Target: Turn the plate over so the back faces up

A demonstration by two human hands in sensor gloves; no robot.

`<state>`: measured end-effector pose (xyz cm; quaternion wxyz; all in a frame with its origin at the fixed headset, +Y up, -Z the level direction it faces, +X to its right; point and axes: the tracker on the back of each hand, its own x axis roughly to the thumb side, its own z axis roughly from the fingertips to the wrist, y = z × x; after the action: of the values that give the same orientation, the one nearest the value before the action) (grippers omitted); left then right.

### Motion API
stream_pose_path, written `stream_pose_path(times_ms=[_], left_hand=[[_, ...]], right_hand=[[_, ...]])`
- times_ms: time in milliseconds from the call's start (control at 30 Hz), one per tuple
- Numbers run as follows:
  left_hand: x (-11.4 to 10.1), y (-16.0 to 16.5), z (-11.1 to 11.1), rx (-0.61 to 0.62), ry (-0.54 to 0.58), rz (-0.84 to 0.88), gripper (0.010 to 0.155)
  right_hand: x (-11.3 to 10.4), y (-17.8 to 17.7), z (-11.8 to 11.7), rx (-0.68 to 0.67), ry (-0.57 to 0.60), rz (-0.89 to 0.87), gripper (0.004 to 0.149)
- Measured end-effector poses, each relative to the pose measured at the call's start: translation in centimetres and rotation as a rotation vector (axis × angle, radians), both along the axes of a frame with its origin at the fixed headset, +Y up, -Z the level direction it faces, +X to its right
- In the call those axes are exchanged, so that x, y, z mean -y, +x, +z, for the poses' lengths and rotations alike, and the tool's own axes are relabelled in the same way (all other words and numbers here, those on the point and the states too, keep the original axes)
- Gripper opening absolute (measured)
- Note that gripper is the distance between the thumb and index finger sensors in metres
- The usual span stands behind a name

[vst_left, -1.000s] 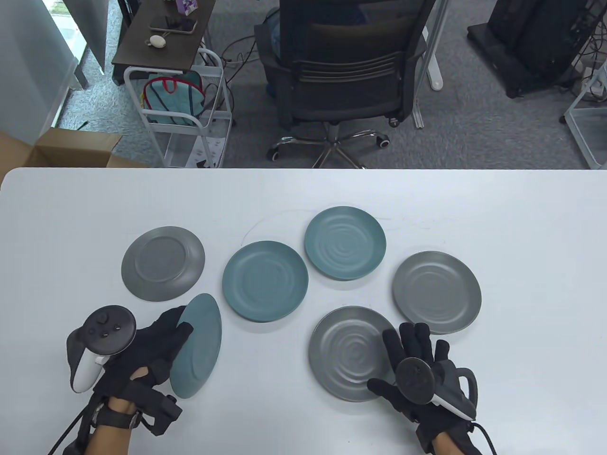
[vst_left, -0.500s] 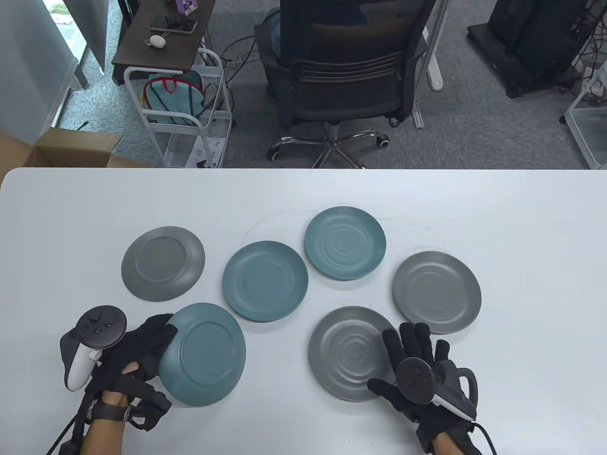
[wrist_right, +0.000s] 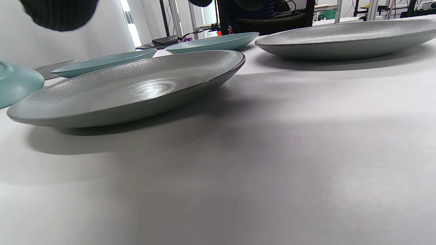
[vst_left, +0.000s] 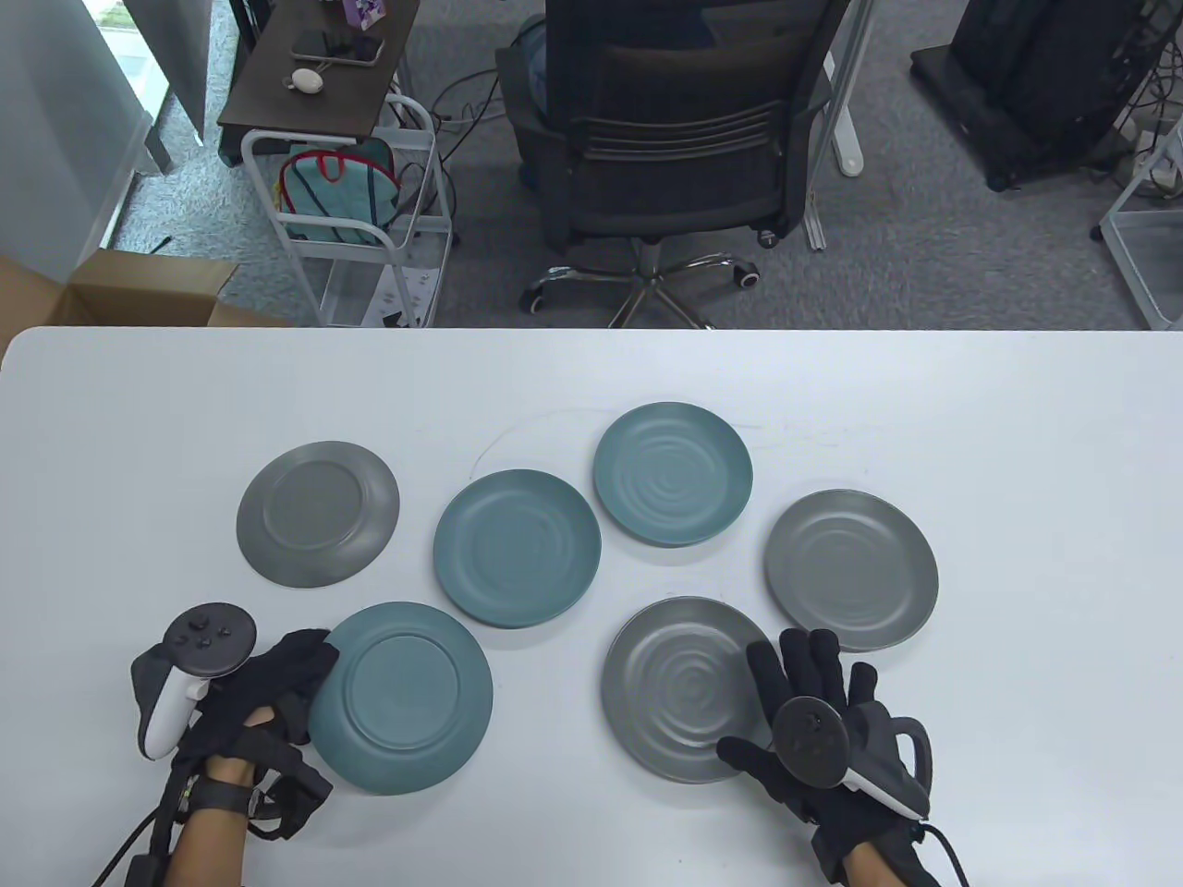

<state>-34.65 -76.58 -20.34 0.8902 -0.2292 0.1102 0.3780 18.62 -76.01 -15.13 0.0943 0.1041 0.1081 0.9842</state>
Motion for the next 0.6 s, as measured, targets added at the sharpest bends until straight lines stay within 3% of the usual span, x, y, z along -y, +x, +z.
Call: stream_pose_path(times_ms=[267, 600], left_hand=[[1.4, 0.3, -0.1, 0.005, -0.041, -0.105, 0.06], [1.0, 1.0, -0.2, 0.015, -0.044, -0.223, 0.06]], right_hand=[[0.0, 0.0, 0.0, 0.0, 0.0, 0.0, 0.094], [0.0, 0.0, 0.0, 0.0, 0.003, 0.0, 0.094]])
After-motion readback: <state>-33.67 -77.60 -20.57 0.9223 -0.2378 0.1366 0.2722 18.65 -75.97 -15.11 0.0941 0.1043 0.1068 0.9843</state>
